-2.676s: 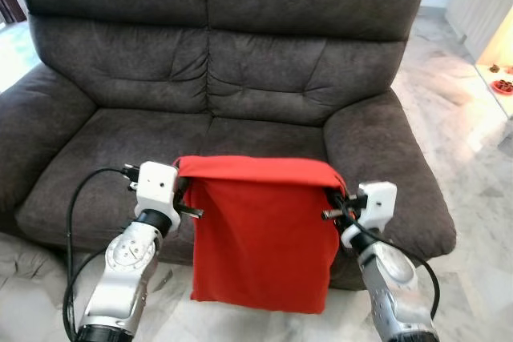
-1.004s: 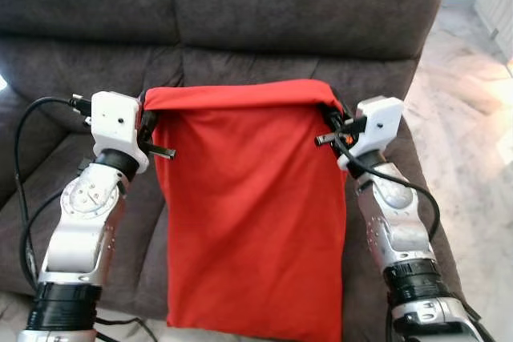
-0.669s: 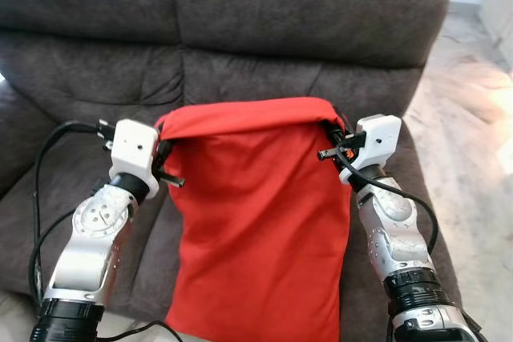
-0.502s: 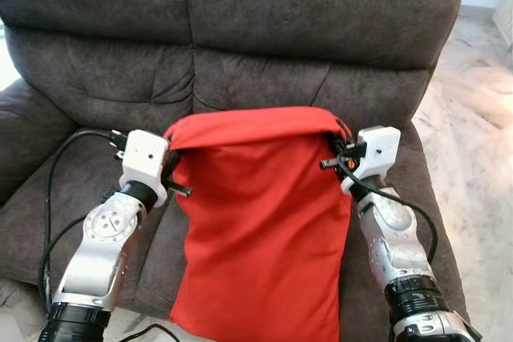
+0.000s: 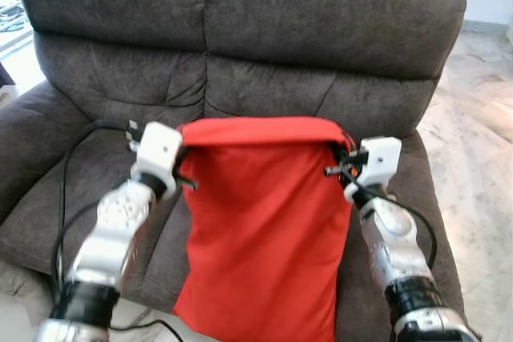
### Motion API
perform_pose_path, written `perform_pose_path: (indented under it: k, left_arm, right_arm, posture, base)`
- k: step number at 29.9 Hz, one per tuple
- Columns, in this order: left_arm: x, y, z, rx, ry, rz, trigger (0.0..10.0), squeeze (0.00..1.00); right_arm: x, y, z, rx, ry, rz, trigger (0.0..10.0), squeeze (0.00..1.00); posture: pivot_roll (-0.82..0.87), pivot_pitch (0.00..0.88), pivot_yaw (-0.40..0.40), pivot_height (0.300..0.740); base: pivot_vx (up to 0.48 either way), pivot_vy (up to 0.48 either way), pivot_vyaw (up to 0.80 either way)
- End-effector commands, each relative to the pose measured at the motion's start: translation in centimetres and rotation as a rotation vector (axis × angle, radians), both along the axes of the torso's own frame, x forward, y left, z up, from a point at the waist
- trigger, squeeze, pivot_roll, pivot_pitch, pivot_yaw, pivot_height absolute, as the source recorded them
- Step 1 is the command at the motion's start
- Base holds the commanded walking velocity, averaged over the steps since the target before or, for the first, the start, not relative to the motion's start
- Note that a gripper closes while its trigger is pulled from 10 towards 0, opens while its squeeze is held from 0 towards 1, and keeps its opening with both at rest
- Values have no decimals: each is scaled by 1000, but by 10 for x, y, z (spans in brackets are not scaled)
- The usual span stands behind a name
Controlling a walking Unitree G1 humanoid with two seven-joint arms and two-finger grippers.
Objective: Move the pillow to the sofa from floor
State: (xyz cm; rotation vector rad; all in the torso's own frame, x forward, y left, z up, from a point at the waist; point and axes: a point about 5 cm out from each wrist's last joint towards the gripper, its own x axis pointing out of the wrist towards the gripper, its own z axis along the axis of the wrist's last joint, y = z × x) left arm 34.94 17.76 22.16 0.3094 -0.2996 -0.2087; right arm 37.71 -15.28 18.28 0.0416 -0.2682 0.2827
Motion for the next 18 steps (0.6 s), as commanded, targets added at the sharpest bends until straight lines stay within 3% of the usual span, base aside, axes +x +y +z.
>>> perform_pose_path:
  k: [1,5,12,16,18]
  left_arm:
    - [1,31,12,-29,-48,120,10000,0]
    - [9,37,24,-37,-83,149,10000,0]
    - [11,37,31,-39,-111,150,10000,0]
    - [9,34,33,-27,-133,140,10000,0]
    - [10,33,45,-30,-178,137,10000,0]
  right_arm:
    - [3,-33,39,116,-158,-127,10000,0]
    - [10,-34,59,113,-210,-125,10000,0]
    - [11,-32,67,88,-242,-94,10000,0]
    - [10,-37,77,98,-294,-111,10000,0]
    - [8,-43,87,135,-345,-137,10000,0]
  posture:
    - [67,136,47,740]
    - [66,136,49,740]
    - [72,143,50,740]
    - [75,147,53,740]
    - [78,147,55,740]
  base:
    - [0,0,0]
    - [0,0,0]
    - [0,0,0]
    - [0,0,0]
    - [0,0,0]
